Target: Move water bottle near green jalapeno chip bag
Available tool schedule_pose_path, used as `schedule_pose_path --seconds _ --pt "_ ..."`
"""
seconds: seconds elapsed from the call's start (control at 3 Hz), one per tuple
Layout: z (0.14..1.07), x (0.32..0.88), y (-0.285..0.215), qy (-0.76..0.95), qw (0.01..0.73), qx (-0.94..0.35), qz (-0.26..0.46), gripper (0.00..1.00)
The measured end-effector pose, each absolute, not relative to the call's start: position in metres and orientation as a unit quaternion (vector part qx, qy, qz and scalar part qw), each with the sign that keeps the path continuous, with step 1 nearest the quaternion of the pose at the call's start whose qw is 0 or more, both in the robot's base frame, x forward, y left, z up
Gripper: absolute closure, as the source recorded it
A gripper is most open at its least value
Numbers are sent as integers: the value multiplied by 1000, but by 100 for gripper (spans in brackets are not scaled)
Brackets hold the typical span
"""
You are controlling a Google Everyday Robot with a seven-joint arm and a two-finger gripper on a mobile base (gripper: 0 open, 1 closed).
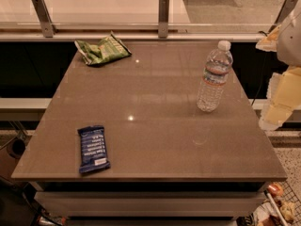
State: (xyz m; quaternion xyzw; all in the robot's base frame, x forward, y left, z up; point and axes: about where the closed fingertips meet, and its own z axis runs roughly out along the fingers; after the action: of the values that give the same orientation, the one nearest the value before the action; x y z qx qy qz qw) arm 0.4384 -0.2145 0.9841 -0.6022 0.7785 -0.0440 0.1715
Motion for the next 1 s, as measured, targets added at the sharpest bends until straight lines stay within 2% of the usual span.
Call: schedule_pose_path --seconds 0.67,1.0 --pt "992 449 -225 779 203 -592 -32 0" --pt "996 466 -251 786 261 -560 -1 0"
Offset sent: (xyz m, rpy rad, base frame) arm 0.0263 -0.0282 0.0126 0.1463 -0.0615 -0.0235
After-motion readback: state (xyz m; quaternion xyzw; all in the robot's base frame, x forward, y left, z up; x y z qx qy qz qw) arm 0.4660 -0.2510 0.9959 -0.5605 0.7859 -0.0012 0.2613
